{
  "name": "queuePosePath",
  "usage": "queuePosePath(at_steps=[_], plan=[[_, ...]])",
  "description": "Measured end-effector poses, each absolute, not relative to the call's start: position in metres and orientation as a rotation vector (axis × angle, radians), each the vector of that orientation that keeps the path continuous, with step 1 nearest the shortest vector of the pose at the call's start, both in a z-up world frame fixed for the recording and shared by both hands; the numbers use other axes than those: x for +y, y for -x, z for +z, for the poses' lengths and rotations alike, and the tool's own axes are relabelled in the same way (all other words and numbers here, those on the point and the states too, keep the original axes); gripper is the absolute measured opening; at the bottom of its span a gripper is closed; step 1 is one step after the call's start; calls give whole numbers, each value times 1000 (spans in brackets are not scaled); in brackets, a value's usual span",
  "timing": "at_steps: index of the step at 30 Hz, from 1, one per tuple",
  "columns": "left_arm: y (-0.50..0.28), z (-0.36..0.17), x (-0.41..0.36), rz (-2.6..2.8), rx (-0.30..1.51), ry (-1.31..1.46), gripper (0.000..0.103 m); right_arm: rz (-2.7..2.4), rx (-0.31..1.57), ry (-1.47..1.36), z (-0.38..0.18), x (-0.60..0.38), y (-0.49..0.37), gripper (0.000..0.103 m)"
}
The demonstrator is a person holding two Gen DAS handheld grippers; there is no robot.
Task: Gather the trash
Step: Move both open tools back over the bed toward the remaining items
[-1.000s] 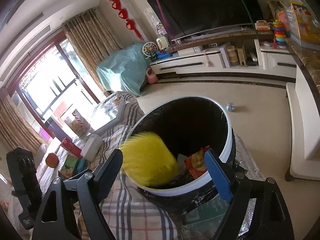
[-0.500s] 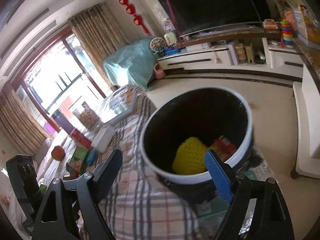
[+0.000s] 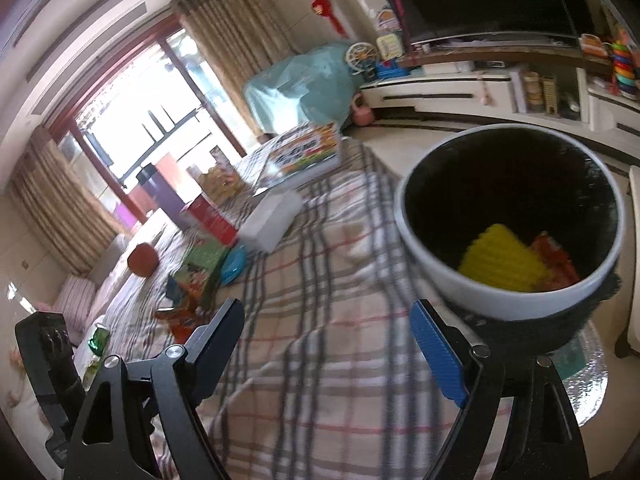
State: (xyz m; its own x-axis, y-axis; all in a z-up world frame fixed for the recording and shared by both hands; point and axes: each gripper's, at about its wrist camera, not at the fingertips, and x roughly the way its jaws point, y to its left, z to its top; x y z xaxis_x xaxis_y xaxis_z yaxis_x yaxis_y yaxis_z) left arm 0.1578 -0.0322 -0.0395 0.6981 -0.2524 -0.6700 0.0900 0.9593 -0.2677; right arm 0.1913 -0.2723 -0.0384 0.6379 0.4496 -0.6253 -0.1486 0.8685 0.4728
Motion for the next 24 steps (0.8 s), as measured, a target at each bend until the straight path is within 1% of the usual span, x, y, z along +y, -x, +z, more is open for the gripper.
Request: queuePosePath(at_steps=[12, 24], plan=[[-161, -47, 7, -113, 794, 269, 70, 411, 849, -382, -46, -227, -197, 87], [-186, -50, 21, -104, 820, 281, 72, 429, 873, -373, -53, -198, -237, 87]])
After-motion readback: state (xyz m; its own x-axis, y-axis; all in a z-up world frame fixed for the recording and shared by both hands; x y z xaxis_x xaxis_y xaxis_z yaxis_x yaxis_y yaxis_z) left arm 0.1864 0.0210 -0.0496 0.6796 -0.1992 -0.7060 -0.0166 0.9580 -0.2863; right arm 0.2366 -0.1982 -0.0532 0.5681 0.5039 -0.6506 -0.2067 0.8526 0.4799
